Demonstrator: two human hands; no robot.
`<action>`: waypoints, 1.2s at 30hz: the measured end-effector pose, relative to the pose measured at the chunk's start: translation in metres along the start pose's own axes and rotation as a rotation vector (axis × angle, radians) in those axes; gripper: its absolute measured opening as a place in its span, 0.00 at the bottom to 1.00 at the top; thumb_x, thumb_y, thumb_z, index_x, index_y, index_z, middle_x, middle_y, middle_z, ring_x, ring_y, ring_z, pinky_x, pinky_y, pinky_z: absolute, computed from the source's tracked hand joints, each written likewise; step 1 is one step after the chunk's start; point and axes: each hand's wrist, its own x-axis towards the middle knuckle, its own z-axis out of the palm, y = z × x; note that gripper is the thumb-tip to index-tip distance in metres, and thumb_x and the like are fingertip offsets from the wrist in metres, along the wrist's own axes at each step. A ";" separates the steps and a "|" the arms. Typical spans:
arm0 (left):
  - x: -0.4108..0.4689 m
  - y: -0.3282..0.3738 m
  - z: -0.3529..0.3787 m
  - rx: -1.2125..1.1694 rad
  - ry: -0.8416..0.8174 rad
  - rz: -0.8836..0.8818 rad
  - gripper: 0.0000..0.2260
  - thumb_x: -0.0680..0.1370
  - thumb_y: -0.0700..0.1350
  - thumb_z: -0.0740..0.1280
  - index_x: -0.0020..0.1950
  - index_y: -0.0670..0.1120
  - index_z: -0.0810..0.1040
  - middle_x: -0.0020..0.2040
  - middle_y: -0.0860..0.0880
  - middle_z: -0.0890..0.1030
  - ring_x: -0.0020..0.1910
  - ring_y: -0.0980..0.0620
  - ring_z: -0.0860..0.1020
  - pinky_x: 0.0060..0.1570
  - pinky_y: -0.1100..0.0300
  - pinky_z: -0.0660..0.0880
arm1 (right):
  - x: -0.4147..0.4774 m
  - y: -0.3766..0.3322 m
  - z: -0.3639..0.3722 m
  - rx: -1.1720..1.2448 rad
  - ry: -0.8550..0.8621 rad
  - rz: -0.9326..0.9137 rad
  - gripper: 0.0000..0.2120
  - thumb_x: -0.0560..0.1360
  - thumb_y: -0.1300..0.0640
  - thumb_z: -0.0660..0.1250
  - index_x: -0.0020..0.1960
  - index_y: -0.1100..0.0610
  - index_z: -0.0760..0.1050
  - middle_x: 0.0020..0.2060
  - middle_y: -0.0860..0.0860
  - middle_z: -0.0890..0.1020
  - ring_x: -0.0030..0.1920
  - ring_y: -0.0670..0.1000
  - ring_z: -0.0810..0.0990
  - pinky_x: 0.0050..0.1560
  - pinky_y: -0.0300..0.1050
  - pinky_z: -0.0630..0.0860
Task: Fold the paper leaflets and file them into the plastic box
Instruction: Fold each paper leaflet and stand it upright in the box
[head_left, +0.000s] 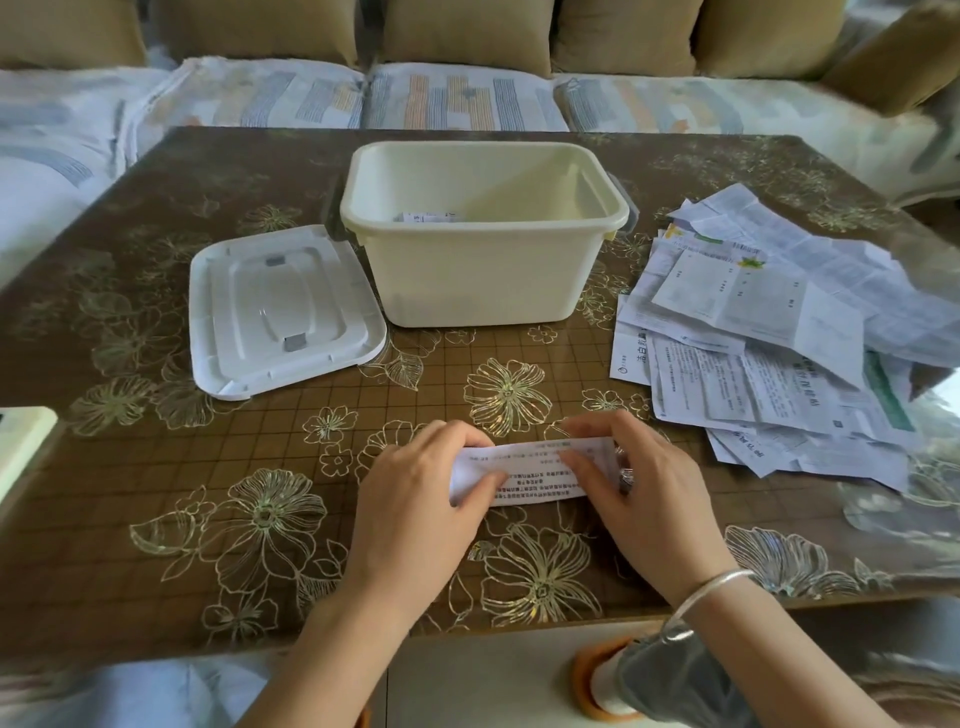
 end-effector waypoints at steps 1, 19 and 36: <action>-0.001 0.001 0.001 0.020 0.000 -0.006 0.07 0.73 0.53 0.69 0.49 0.54 0.77 0.45 0.60 0.79 0.38 0.54 0.77 0.37 0.59 0.73 | 0.000 0.001 0.001 -0.009 -0.005 0.011 0.11 0.74 0.48 0.65 0.54 0.48 0.76 0.45 0.39 0.78 0.41 0.39 0.76 0.38 0.30 0.73; -0.006 0.007 0.007 0.291 0.091 0.188 0.03 0.74 0.47 0.72 0.47 0.50 0.83 0.43 0.55 0.79 0.43 0.52 0.75 0.44 0.56 0.68 | 0.025 -0.010 -0.011 -0.336 -0.289 0.010 0.16 0.74 0.41 0.64 0.59 0.44 0.73 0.53 0.42 0.73 0.57 0.45 0.66 0.46 0.36 0.69; -0.005 0.004 0.011 0.022 0.015 -0.040 0.11 0.70 0.59 0.73 0.51 0.59 0.84 0.45 0.61 0.79 0.45 0.57 0.73 0.47 0.58 0.65 | 0.073 -0.028 -0.031 -0.519 -0.818 0.100 0.24 0.68 0.38 0.71 0.58 0.51 0.74 0.53 0.47 0.77 0.54 0.49 0.71 0.57 0.44 0.72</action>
